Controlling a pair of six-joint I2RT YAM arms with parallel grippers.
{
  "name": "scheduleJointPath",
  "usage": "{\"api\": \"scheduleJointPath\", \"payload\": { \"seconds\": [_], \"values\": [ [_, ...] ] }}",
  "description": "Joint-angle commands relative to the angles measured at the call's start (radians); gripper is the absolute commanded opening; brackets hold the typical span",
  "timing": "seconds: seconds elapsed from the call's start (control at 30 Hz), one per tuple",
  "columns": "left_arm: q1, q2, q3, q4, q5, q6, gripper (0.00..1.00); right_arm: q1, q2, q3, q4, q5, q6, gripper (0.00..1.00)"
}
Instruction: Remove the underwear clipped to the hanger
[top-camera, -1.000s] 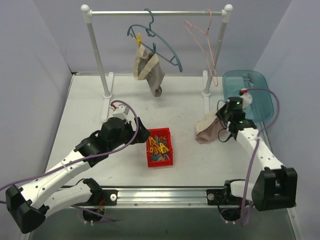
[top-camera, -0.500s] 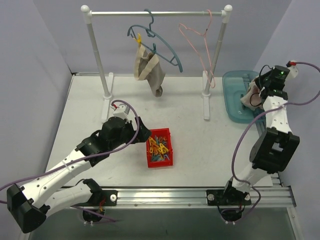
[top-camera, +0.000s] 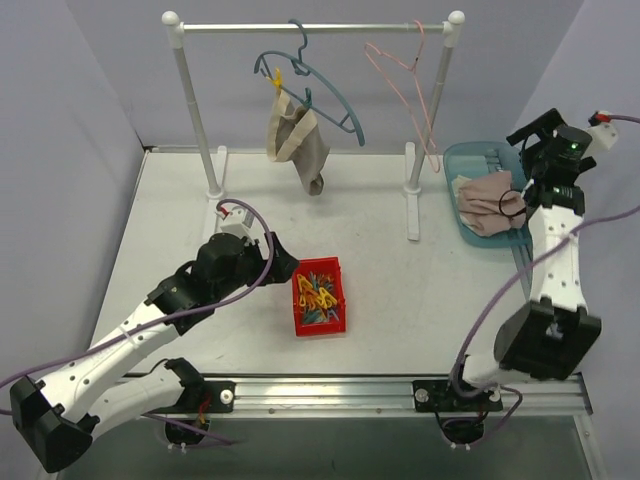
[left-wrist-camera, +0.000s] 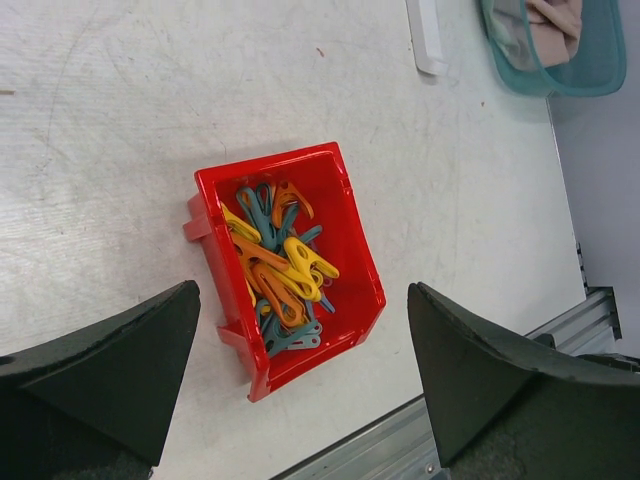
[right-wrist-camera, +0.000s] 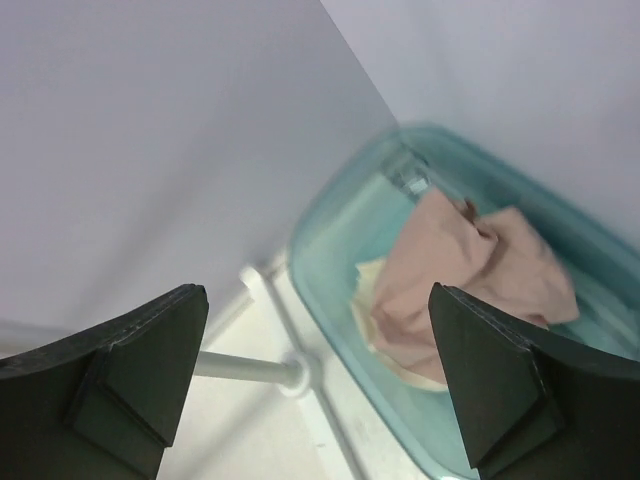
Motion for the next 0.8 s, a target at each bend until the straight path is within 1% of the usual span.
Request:
{"api": "scheduleJointPath", "payload": {
  "seconds": [0.0, 0.07, 0.1, 0.13, 0.17, 0.2, 0.23, 0.3, 0.33, 0.37, 0.4, 0.43, 0.53, 0.57, 0.63, 0.67, 0.77],
  "values": [
    [0.017, -0.039, 0.021, 0.025, -0.003, 0.024, 0.94, 0.057, -0.273, -0.022, 0.026, 0.206, -0.058, 1.00],
    [0.023, -0.052, 0.010, 0.027, 0.002, 0.021, 0.94, 0.083, -0.369, -0.045, 0.051, 0.210, -0.095, 1.00],
    [0.025, -0.058, 0.006, 0.032, 0.005, 0.016, 0.94, 0.114, -0.396, -0.053, 0.077, 0.121, -0.115, 1.00],
    [0.031, -0.062, -0.006, 0.035, 0.008, 0.015, 0.94, 0.128, -0.420, -0.065, 0.152, 0.043, -0.138, 1.00],
    [0.034, -0.065, -0.011, 0.036, 0.014, 0.012, 0.94, 0.145, -0.453, -0.079, 0.189, -0.059, -0.178, 0.98],
    [0.037, -0.069, -0.016, 0.044, 0.017, 0.007, 0.94, 0.187, -0.462, -0.088, 0.238, -0.261, -0.195, 0.97],
    [0.039, -0.072, -0.023, 0.042, 0.020, 0.007, 0.94, 0.209, -0.462, -0.085, 0.291, -0.366, -0.201, 0.97],
    [0.042, -0.080, -0.026, 0.045, 0.026, 0.004, 0.94, 0.264, -0.404, -0.006, 0.272, -0.505, -0.253, 0.96],
    [0.042, -0.082, -0.028, 0.047, 0.029, 0.004, 0.94, 0.322, -0.373, 0.027, 0.219, -0.598, -0.288, 0.96],
    [0.043, -0.086, -0.028, 0.048, 0.032, 0.004, 0.94, 0.378, -0.315, 0.066, 0.180, -0.617, -0.328, 0.96],
    [0.043, -0.094, -0.028, 0.048, 0.034, 0.004, 0.94, 0.419, -0.287, 0.129, 0.139, -0.626, -0.429, 0.98],
    [0.043, -0.098, -0.028, 0.048, 0.036, 0.004, 0.94, 0.491, -0.261, 0.163, 0.067, -0.623, -0.469, 0.99],
    [0.048, -0.117, -0.031, 0.050, 0.039, 0.004, 0.94, 0.570, -0.177, 0.257, -0.025, -0.613, -0.587, 1.00],
    [0.047, -0.121, -0.031, 0.048, 0.040, 0.004, 0.94, 0.615, -0.139, 0.274, -0.033, -0.579, -0.618, 1.00],
    [0.050, -0.140, -0.034, 0.050, 0.042, 0.001, 0.94, 0.646, -0.099, 0.342, -0.114, -0.552, -0.687, 1.00],
    [0.050, -0.144, -0.036, 0.050, 0.045, 0.001, 0.94, 0.674, -0.056, 0.370, -0.139, -0.526, -0.706, 1.00],
    [0.051, -0.166, -0.043, 0.047, 0.040, -0.001, 0.94, 0.714, 0.013, 0.447, -0.207, -0.513, -0.778, 1.00]
  ]
}}
